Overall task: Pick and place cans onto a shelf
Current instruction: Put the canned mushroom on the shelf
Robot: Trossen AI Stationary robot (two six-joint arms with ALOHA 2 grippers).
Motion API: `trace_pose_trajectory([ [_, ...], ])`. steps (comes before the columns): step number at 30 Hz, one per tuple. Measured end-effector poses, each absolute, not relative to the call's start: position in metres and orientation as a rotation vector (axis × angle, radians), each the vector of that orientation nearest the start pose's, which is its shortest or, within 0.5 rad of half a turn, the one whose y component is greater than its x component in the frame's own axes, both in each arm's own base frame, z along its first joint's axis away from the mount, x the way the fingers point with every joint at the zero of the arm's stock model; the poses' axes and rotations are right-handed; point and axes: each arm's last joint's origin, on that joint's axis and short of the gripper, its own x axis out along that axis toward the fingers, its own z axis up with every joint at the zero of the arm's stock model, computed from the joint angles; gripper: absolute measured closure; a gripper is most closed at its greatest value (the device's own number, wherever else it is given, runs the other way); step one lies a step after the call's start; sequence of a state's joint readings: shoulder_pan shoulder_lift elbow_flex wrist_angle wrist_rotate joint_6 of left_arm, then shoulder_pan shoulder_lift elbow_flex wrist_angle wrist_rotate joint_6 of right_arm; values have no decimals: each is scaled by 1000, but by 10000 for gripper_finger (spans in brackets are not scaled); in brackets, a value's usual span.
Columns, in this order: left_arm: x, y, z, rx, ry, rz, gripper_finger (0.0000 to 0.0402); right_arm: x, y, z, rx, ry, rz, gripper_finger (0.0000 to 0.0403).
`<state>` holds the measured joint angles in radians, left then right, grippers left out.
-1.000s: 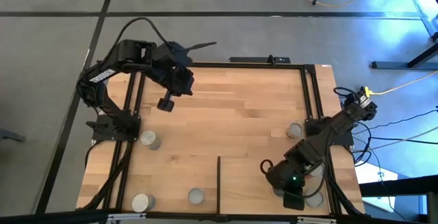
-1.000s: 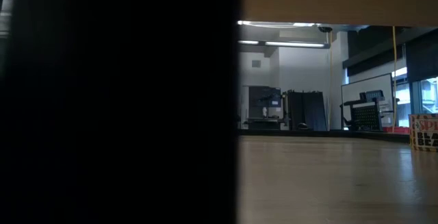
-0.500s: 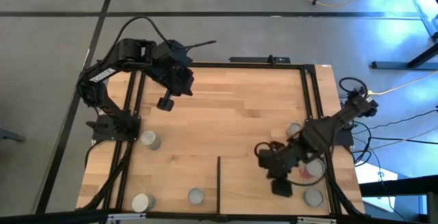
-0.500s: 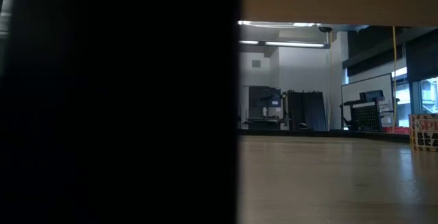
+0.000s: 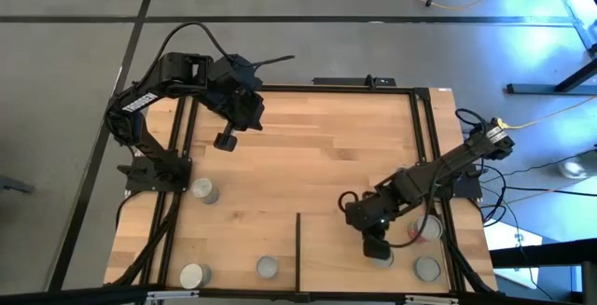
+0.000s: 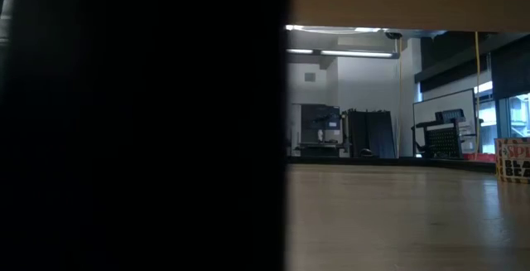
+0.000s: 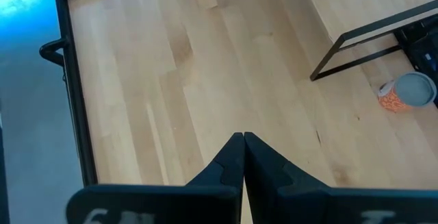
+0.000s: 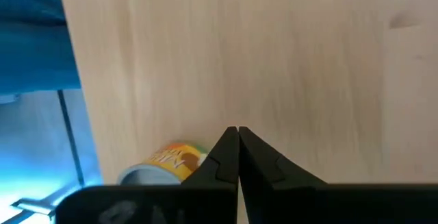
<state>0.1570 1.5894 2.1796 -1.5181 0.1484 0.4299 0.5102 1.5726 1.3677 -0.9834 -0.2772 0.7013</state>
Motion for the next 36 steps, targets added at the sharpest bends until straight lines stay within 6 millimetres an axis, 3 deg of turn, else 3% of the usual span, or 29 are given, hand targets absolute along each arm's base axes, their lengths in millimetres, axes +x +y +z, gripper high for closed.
trace_pose_trajectory([
  [36,250,35,477,259,900,-187,401,246,191,291,617,1506,319,398],
])
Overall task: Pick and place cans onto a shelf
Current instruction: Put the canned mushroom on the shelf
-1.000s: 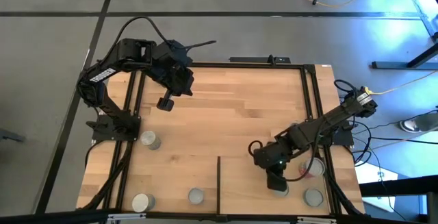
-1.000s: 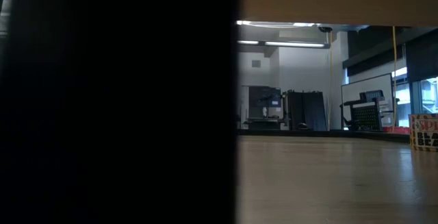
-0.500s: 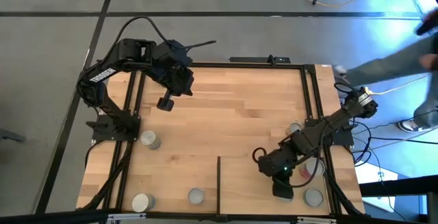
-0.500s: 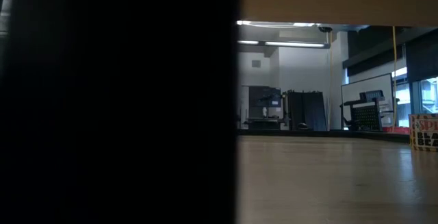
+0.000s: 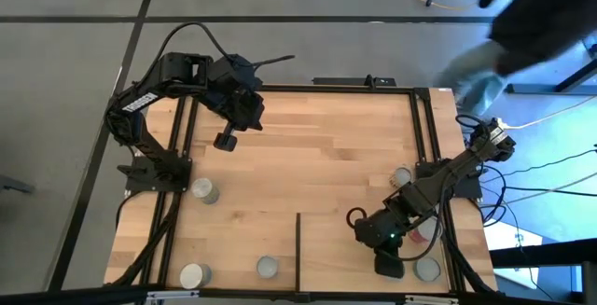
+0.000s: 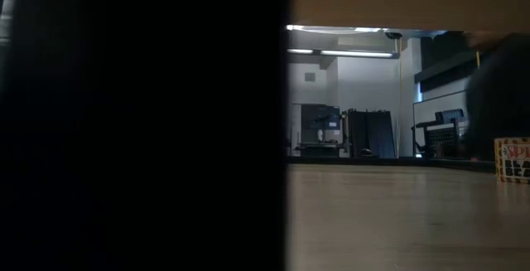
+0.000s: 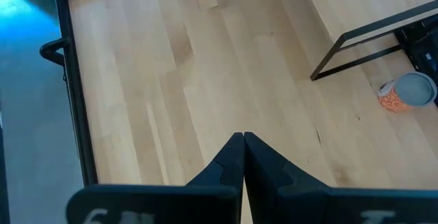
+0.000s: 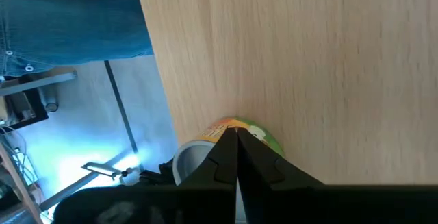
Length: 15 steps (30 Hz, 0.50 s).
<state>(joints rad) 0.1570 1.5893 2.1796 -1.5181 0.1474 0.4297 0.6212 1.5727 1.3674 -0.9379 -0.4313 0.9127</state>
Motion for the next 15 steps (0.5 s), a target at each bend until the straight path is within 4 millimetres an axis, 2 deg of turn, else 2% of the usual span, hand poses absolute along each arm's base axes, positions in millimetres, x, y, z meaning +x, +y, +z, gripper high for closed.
trace_pose_trajectory([
  [10,250,35,476,257,902,-187,402,247,191,305,601,1469,301,398],
  [15,250,35,476,252,911,-188,401,245,187,301,546,1469,243,398],
])
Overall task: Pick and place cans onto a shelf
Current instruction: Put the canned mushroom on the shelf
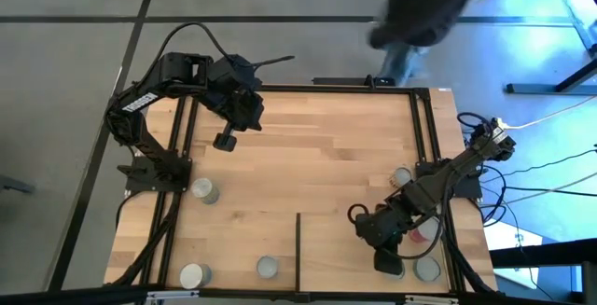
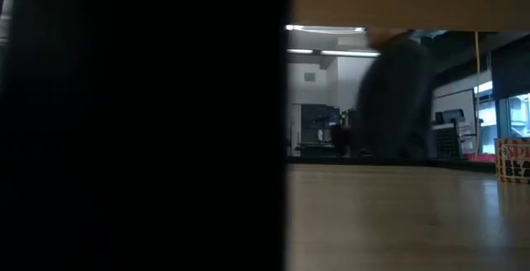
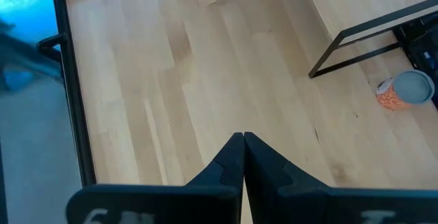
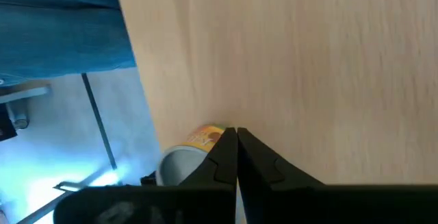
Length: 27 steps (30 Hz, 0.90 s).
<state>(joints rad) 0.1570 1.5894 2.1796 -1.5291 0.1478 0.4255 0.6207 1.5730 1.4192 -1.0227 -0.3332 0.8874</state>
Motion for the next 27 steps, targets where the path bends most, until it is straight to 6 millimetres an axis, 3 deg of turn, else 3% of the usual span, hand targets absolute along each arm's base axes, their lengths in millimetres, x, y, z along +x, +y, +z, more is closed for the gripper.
trace_pose_trajectory([
  [8,249,35,476,247,916,-187,401,244,185,289,540,1498,226,398],
  [27,249,35,476,245,916,-186,401,242,192,290,633,1555,279,398],
])
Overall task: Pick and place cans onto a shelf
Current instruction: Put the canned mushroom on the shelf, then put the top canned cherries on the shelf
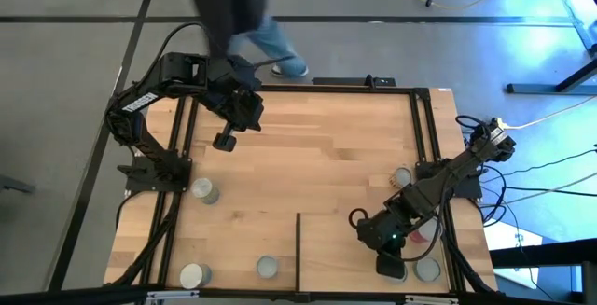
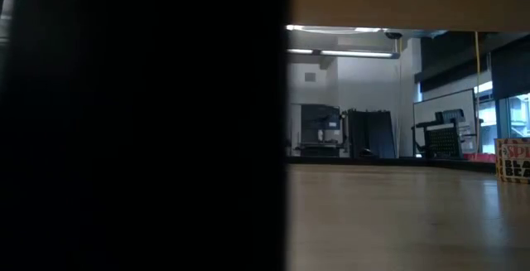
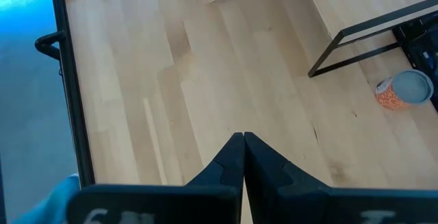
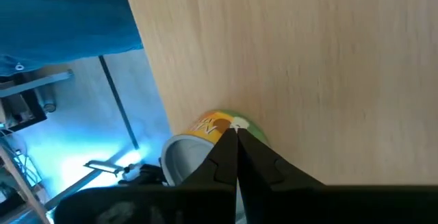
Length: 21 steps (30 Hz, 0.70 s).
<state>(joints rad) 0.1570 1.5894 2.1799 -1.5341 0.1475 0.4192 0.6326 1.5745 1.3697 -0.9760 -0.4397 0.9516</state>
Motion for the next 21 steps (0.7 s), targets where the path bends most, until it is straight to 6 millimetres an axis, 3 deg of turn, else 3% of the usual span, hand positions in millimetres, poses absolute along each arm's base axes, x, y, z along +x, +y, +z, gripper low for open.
trace_pose_trajectory([
  [4,249,35,476,246,915,-186,401,242,192,292,618,1537,281,398],
  [8,249,35,476,246,916,-186,401,245,193,308,586,1464,290,398],
  [15,243,34,477,247,930,-183,401,239,180,344,452,1363,71,398],
  [21,224,33,487,232,895,-168,401,233,163,380,287,1172,-133,398],
])
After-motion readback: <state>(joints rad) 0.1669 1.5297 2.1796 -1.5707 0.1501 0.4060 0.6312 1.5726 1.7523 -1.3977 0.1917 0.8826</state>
